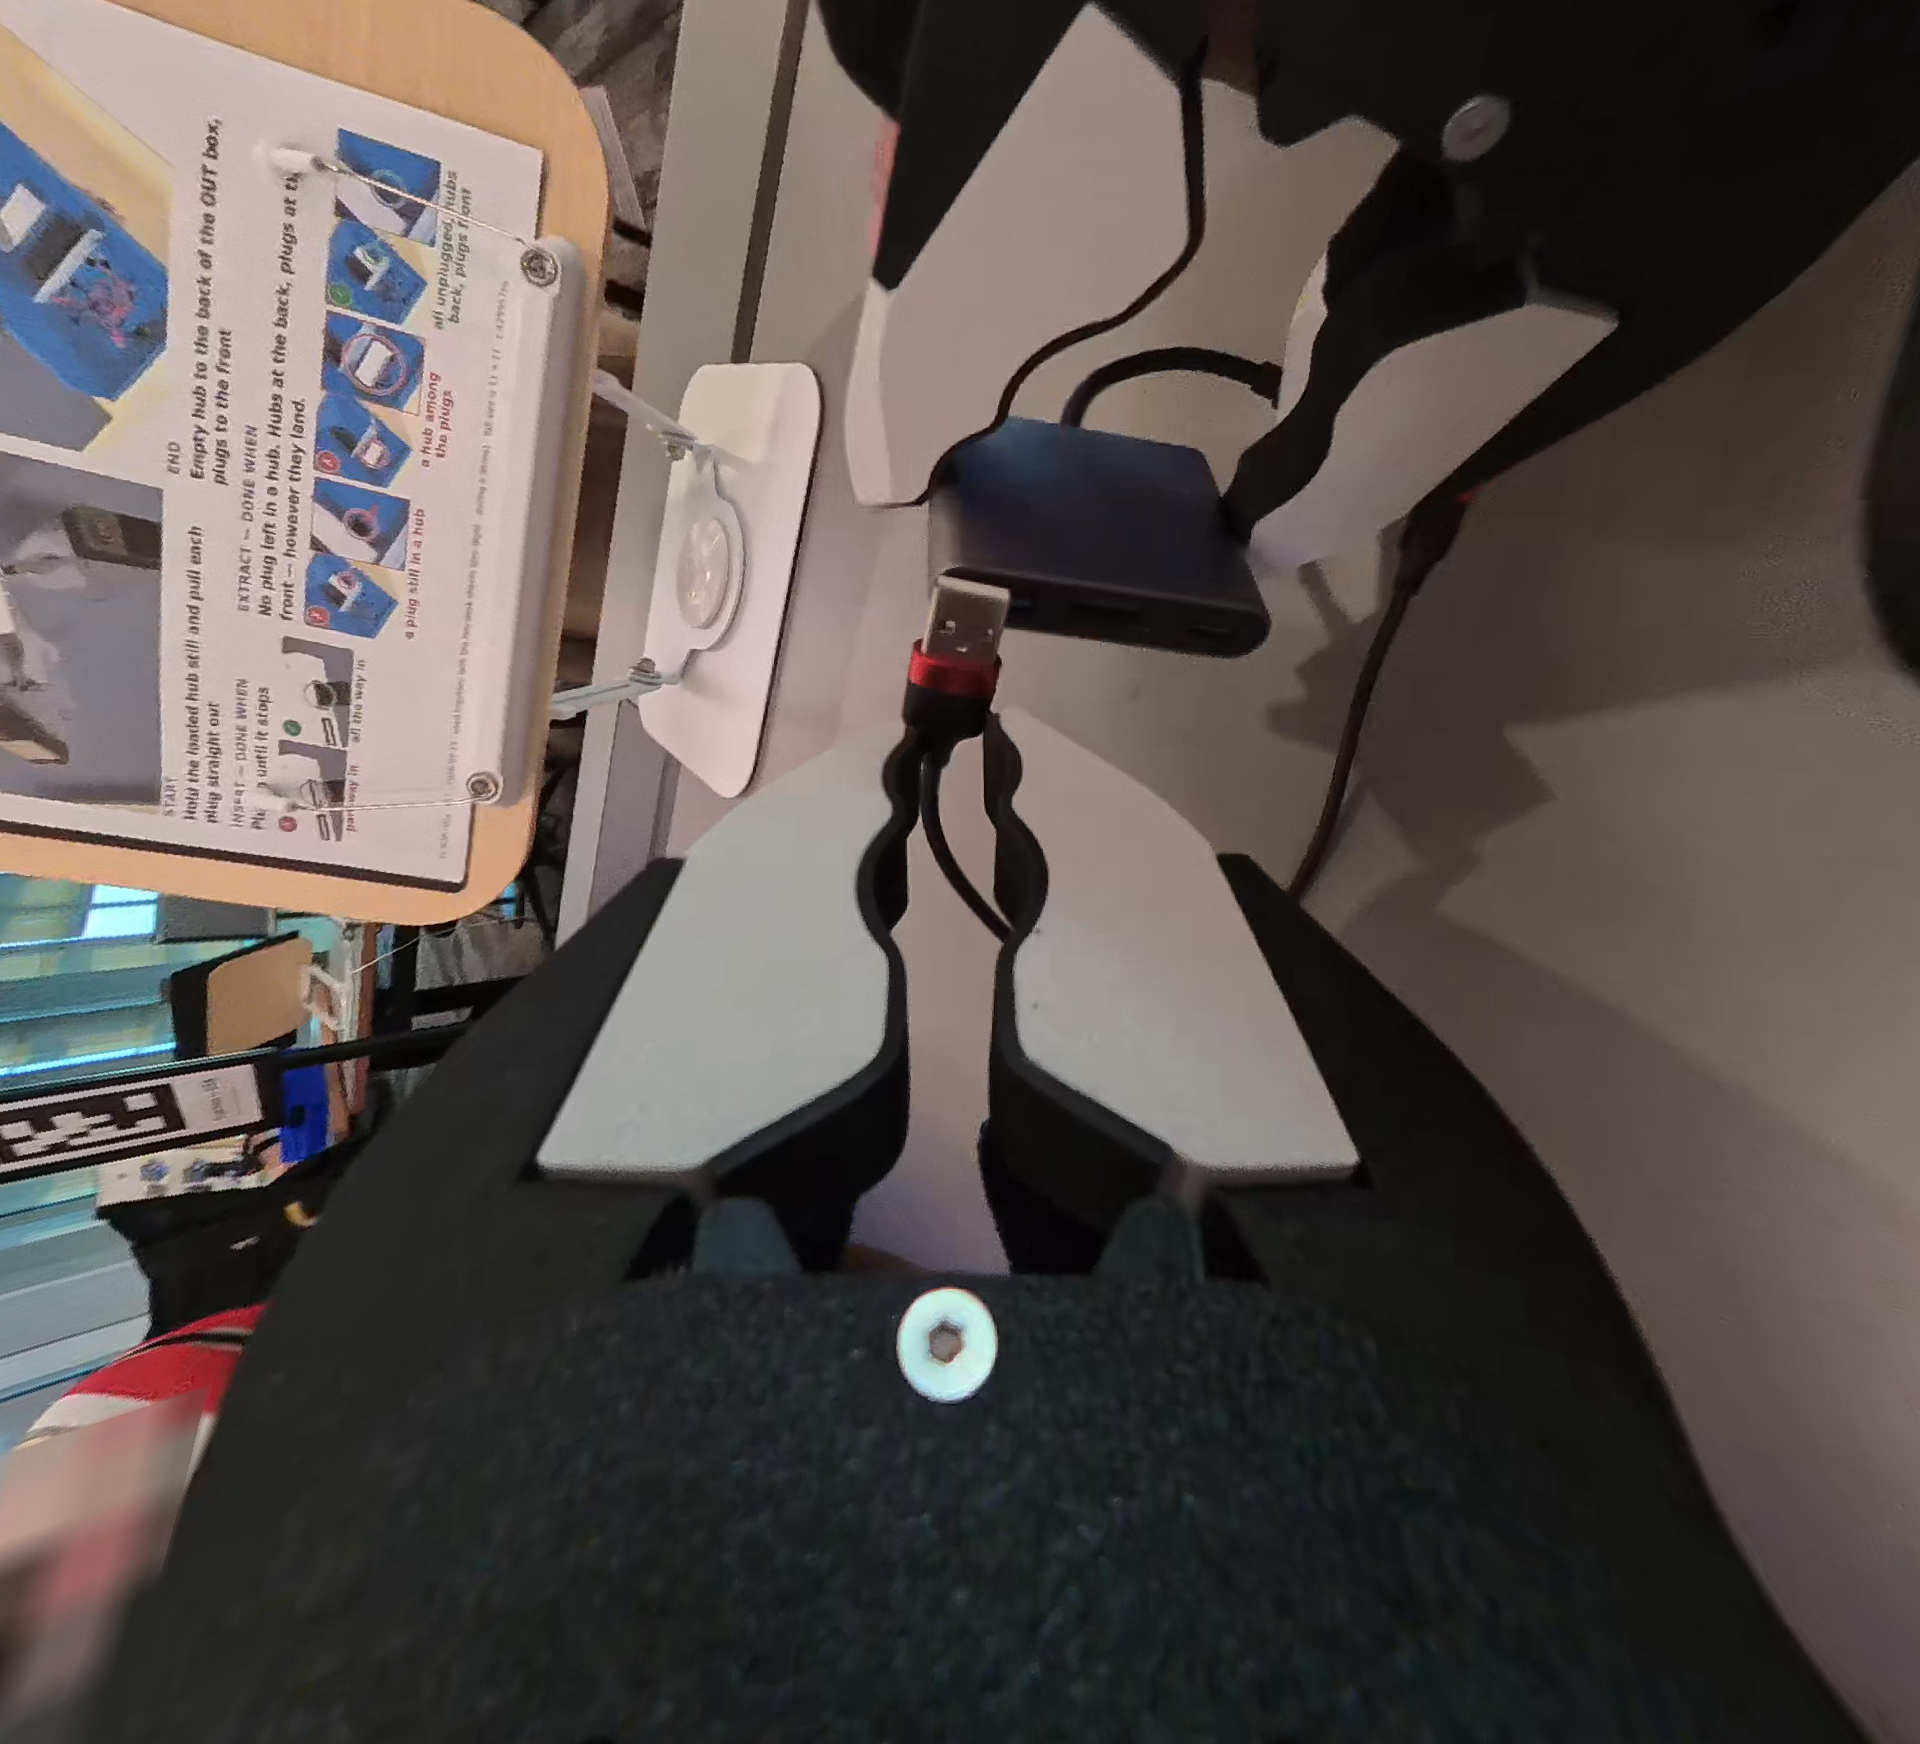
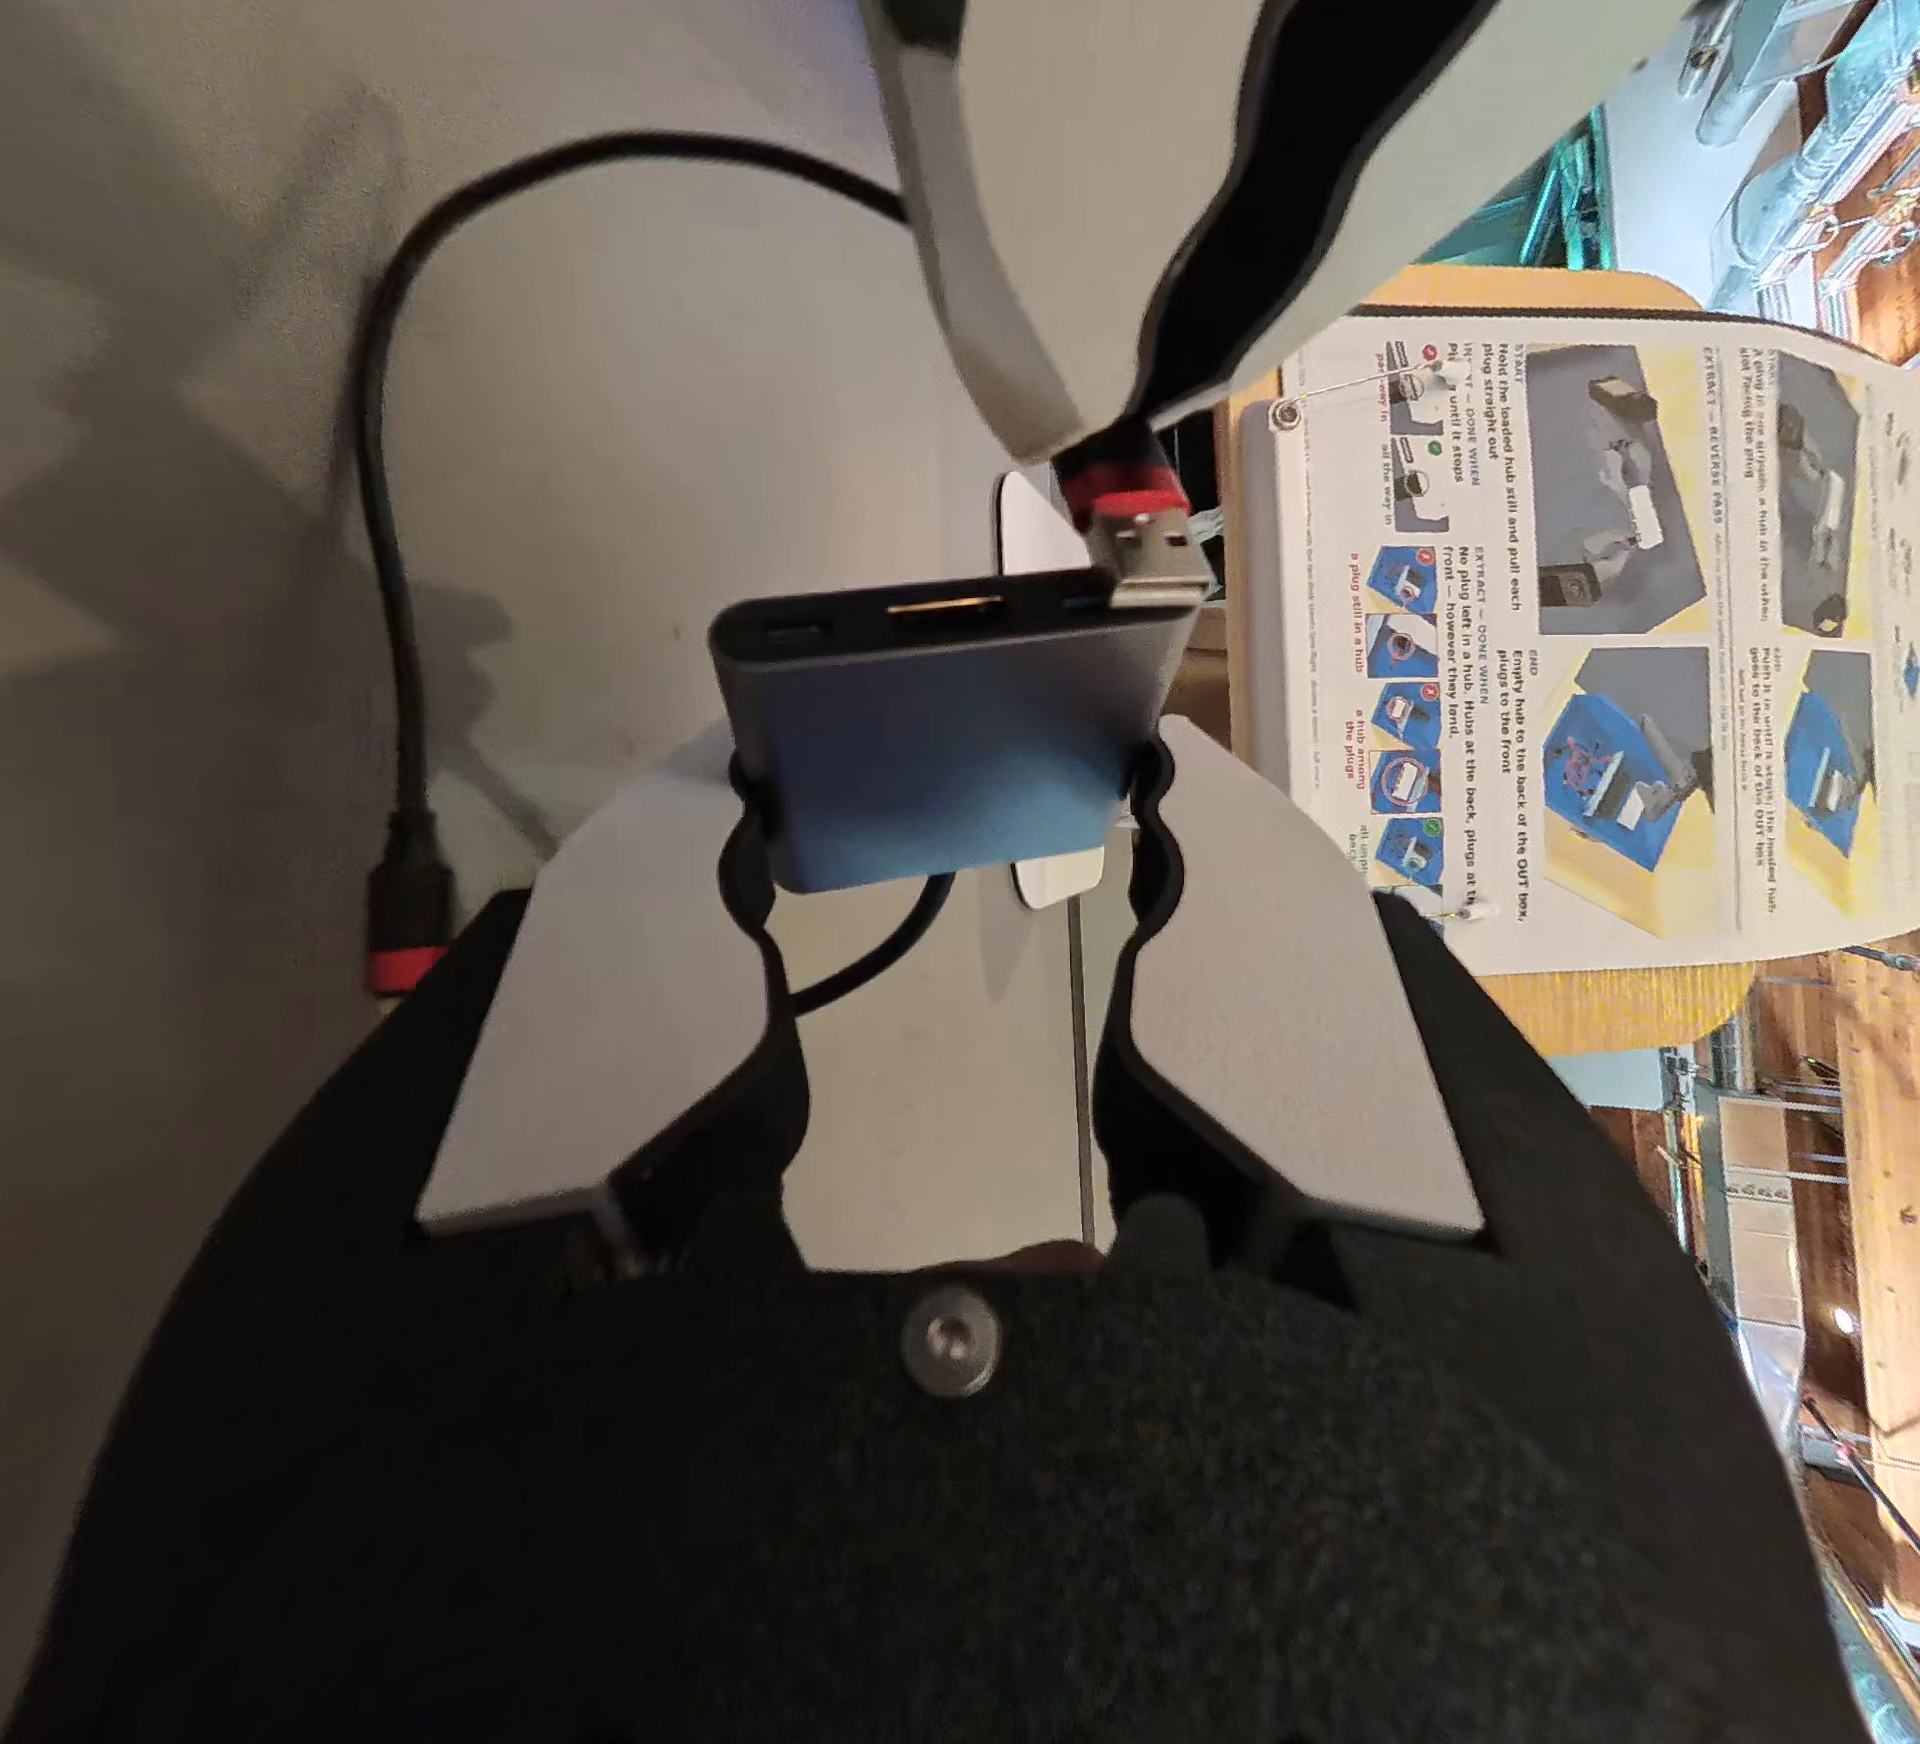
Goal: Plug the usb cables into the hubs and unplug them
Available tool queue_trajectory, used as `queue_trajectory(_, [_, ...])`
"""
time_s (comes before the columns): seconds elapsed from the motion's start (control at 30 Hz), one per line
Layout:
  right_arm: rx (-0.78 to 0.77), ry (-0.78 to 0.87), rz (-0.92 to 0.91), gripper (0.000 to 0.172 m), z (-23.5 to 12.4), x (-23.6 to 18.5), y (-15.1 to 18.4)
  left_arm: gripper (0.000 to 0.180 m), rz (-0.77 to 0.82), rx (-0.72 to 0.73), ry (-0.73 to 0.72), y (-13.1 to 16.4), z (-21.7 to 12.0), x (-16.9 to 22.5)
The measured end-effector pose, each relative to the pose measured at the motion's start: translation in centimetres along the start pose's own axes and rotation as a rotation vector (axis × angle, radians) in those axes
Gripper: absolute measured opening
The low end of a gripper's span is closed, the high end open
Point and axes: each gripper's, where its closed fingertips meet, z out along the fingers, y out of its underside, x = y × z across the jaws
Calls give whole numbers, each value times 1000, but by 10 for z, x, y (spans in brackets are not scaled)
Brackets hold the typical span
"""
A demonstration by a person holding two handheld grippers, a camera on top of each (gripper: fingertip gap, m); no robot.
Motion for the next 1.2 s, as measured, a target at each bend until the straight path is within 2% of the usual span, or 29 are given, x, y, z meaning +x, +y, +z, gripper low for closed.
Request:
queue_trajectory(0.23, [-61,-68,45,67,4,-5,18,11,-118,-14,9,34,4,-7])
queue_trajectory(0.33, [-96,-109,51,67,5,-10,24,11,-258,43,94,45,3,0])
queue_trajectory(0.43, [-150,-228,87,67,5,-25,30,11,-371,60,260,61,9,21])
queue_trajectory(0.53, [-244,-322,41,67,2,-39,40,11,-408,16,375,79,20,42])
queue_trajectory(0.67, [-294,-445,77,67,-5,-54,43,11,-443,27,426,86,25,55])
queue_trajectory(0.83, [-252,-492,138,67,-7,-57,40,40,-576,132,476,87,4,48])
queue_trajectory(0.9, [-242,-492,142,67,-6,-57,40,39,-651,183,500,90,0,45])
queue_trajectory(1.0, [-232,-488,143,67,-6,-57,40,39,-707,170,534,101,11,50])
queue_trajectory(1.13, [-219,-492,162,67,-6,-57,41,39,-641,76,541,121,27,68])
queue_trajectory(1.2, [-215,-492,167,67,-6,-56,42,15,-638,99,550,119,25,69])
